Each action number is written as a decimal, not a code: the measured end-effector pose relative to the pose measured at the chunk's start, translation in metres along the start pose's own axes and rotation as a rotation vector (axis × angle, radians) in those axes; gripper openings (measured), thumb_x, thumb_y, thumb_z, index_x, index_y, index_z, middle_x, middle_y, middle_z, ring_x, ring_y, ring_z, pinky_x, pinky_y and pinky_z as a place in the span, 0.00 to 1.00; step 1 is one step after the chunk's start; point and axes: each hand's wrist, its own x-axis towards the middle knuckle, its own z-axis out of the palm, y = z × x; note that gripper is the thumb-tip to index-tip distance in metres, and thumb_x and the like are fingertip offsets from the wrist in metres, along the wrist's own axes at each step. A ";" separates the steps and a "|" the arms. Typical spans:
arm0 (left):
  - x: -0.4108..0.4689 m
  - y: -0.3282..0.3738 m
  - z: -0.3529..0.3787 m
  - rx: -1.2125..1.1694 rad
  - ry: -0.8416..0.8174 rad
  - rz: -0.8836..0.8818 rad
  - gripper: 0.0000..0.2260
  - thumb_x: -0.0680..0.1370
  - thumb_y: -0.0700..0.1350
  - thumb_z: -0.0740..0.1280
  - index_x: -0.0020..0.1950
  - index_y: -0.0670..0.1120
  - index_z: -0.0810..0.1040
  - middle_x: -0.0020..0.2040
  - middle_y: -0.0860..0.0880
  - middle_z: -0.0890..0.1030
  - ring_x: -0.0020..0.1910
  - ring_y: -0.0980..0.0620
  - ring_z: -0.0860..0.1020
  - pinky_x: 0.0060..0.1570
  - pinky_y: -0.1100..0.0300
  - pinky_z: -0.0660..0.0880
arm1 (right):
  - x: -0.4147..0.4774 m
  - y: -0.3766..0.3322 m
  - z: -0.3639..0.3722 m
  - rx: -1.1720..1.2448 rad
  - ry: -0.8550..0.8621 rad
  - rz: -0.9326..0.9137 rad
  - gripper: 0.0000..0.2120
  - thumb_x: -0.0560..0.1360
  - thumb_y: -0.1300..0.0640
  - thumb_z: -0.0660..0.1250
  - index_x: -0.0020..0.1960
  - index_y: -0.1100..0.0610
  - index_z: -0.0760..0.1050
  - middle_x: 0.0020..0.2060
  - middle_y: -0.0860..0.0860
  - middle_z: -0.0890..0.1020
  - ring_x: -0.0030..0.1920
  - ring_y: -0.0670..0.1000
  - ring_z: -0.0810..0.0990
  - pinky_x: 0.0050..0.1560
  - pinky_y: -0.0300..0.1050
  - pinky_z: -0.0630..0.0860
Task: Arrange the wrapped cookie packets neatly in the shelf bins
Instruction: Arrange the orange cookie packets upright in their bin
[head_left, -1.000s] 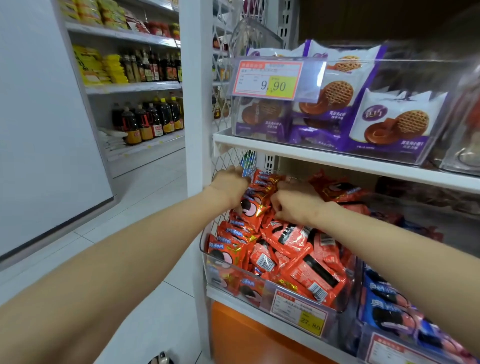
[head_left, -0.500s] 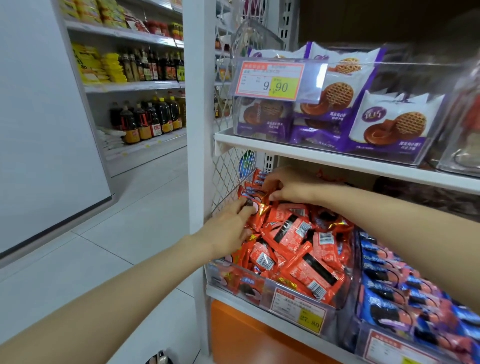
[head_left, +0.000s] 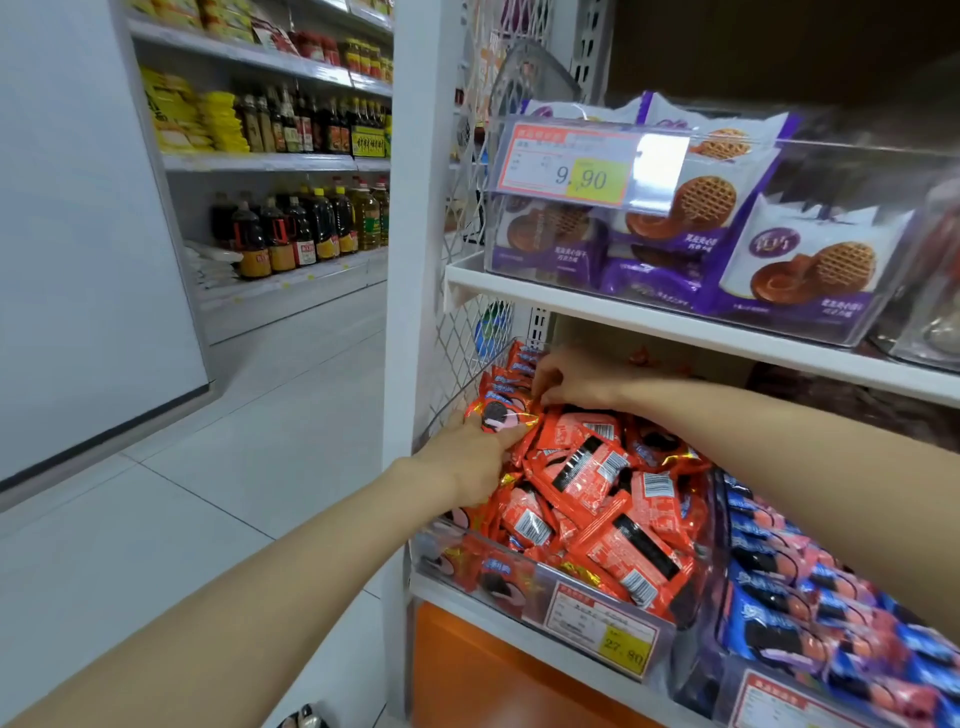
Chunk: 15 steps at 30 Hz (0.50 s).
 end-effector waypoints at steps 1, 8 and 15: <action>0.000 0.002 0.000 0.021 -0.002 -0.012 0.25 0.82 0.44 0.52 0.77 0.55 0.47 0.75 0.38 0.56 0.71 0.37 0.56 0.70 0.50 0.56 | 0.000 -0.001 -0.001 0.010 0.018 -0.001 0.07 0.73 0.61 0.70 0.50 0.57 0.81 0.45 0.48 0.76 0.51 0.49 0.77 0.47 0.38 0.67; -0.004 0.007 -0.009 0.040 0.011 -0.010 0.22 0.83 0.47 0.48 0.77 0.53 0.49 0.68 0.38 0.69 0.65 0.40 0.64 0.66 0.53 0.57 | -0.008 -0.011 0.008 0.080 -0.131 0.091 0.13 0.70 0.51 0.74 0.48 0.57 0.78 0.40 0.50 0.81 0.33 0.44 0.77 0.29 0.32 0.69; -0.006 -0.005 -0.009 -0.088 0.039 0.003 0.19 0.83 0.47 0.50 0.74 0.46 0.61 0.68 0.39 0.67 0.67 0.40 0.66 0.65 0.52 0.64 | 0.002 -0.017 0.018 0.229 -0.136 0.185 0.13 0.68 0.53 0.76 0.39 0.58 0.74 0.32 0.51 0.77 0.32 0.50 0.78 0.31 0.39 0.75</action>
